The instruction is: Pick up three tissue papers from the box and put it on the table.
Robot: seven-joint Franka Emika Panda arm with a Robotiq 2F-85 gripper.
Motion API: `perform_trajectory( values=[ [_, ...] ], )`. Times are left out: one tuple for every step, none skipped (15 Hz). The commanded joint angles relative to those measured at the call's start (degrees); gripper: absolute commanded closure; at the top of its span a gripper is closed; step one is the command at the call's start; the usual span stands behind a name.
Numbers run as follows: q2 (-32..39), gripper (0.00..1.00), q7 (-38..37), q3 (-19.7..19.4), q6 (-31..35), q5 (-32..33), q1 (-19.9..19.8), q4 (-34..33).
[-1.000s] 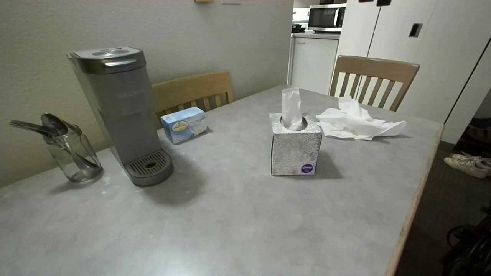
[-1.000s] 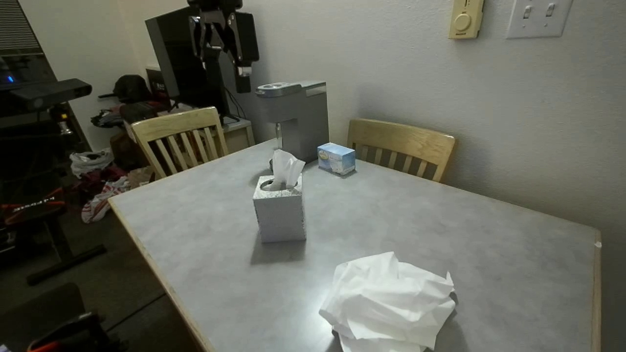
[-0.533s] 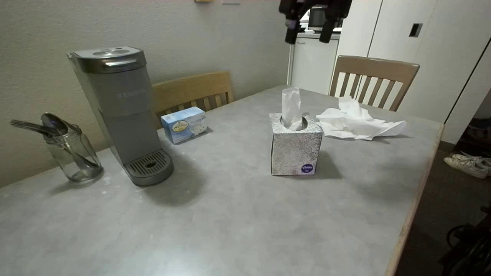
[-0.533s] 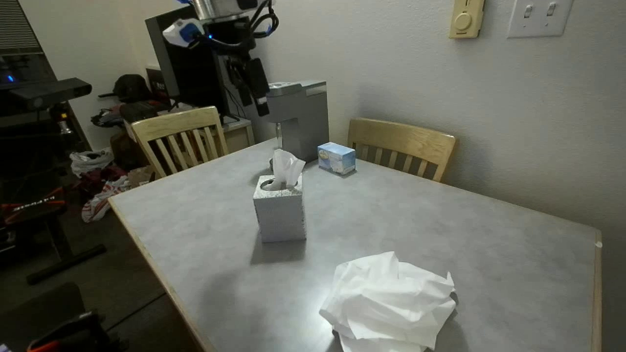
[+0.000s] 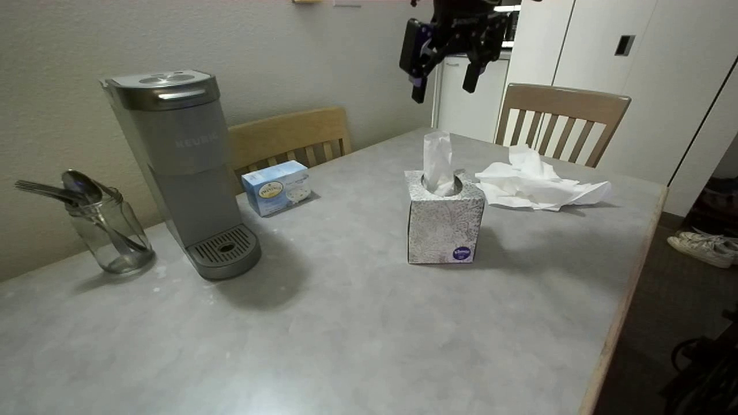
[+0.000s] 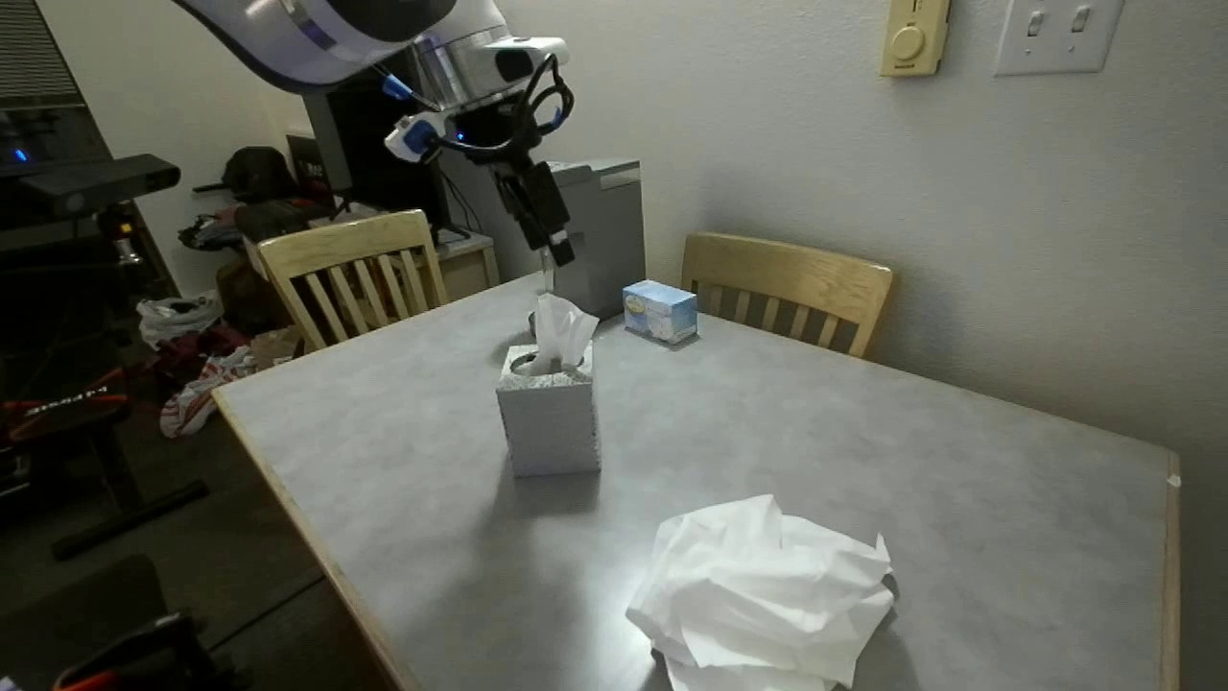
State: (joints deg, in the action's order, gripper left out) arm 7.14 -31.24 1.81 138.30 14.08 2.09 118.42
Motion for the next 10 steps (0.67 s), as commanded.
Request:
perform_trajectory(
  values=[
    [3.54,0.00,-0.07,-1.18,2.05,0.20,0.97,-2.10],
    [4.41,0.00,0.12,-1.14,2.26,-0.62,1.05,-2.38],
    [5.20,0.00,0.31,-1.07,2.98,-1.40,1.14,-2.40],
    [6.01,0.00,0.32,-1.07,3.22,-1.97,1.31,-2.55],
    [6.70,0.00,0.30,-1.11,3.44,-2.45,1.53,-2.60],
    [7.45,0.00,0.41,-1.16,3.54,-2.96,1.74,-2.67],
    [8.03,0.00,0.55,-1.19,3.55,-3.51,1.94,-2.76],
    [8.54,0.00,0.73,-1.25,3.44,-3.98,2.14,-2.85],
    [9.03,0.00,0.78,-1.34,3.50,-4.24,2.35,-2.95],
    [9.44,0.00,0.86,-1.41,3.27,-4.62,2.54,-3.16]
  ],
)
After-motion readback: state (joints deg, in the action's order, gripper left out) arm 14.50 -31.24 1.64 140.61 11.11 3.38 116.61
